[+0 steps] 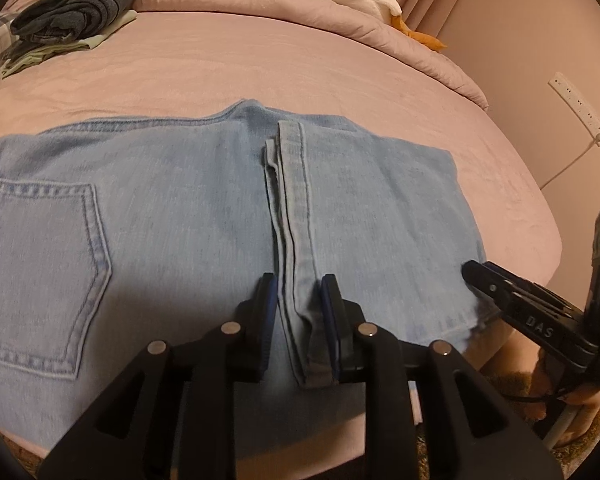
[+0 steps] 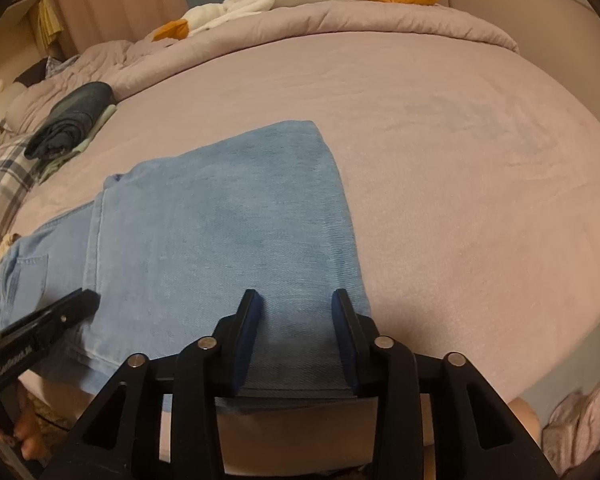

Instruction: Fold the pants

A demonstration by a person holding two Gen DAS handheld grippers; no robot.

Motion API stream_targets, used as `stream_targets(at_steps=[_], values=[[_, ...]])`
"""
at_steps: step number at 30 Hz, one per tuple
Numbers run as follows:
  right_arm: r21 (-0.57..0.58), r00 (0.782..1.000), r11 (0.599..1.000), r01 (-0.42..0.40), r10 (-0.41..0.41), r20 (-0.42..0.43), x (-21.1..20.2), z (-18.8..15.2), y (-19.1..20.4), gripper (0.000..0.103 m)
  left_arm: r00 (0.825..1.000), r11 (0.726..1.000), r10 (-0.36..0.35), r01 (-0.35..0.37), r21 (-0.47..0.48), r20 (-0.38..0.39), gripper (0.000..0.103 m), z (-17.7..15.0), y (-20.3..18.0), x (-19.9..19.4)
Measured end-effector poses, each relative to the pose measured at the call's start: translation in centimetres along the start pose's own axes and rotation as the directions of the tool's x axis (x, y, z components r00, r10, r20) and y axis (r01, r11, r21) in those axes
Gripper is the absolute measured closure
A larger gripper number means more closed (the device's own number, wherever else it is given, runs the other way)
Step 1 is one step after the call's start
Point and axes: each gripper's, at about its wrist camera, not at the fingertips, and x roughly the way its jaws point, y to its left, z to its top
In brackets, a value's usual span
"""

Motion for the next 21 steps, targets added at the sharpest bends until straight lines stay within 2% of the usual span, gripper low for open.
stream_targets(at_steps=[3, 5, 7, 8, 11, 13, 17, 19, 21], values=[[-0.022, 1.000, 1.000, 0.022, -0.022, 0.009, 0.0, -0.1, 0.7, 0.057, 1.000, 1.000, -0.019, 0.019, -0.024, -0.010, 0.076, -0.2, 0.4, -0.6], [-0.032, 1.000, 0.999, 0.027, -0.027, 0.013, 0.0, -0.1, 0.8, 0.053, 1.000, 0.999, -0.025, 0.024, -0.048, -0.016, 0.069, -0.3, 0.7, -1.3], [-0.038, 1.000, 0.999, 0.023, -0.022, 0.016, 0.0, 0.0, 0.9, 0.049, 1.000, 0.998, -0.015, 0.014, -0.063, -0.023, 0.055, -0.3, 1.1, -2.3], [-0.039, 1.000, 0.999, 0.016, -0.015, 0.016, 0.0, 0.0, 0.8, 0.047, 1.000, 0.998, -0.001, 0.000, -0.062, -0.020, 0.052, -0.4, 1.2, -2.9], [-0.038, 1.000, 0.999, -0.008, 0.009, 0.012, -0.1, 0.3, 0.9, 0.036, 0.997, 0.996, 0.065, -0.062, -0.071, 0.044, 0.030, -0.4, 1.9, -5.4], [-0.031, 1.000, 1.000, 0.001, -0.001, 0.004, -0.3, 0.6, 1.2, 0.030, 0.990, 0.992, 0.097, -0.086, -0.097, 0.107, 0.005, -0.2, 2.8, -7.5], [-0.033, 1.000, 0.999, -0.007, 0.007, -0.001, -1.1, 1.8, 2.7, 0.028, 0.970, 0.980, 0.140, -0.108, -0.167, 0.197, 0.001, 0.0, 4.9, -10.7], [-0.058, 1.000, 0.998, -0.014, 0.016, 0.024, -2.2, 2.7, 3.9, 0.014, 0.959, 0.969, 0.179, -0.133, -0.208, 0.220, 0.001, 0.0, 6.1, -12.0], [-0.099, 0.998, 0.995, -0.014, 0.020, 0.061, -3.5, 3.7, 5.4, 0.007, 0.946, 0.957, 0.220, -0.161, -0.241, 0.240, 0.001, 0.2, 7.2, -13.0]])
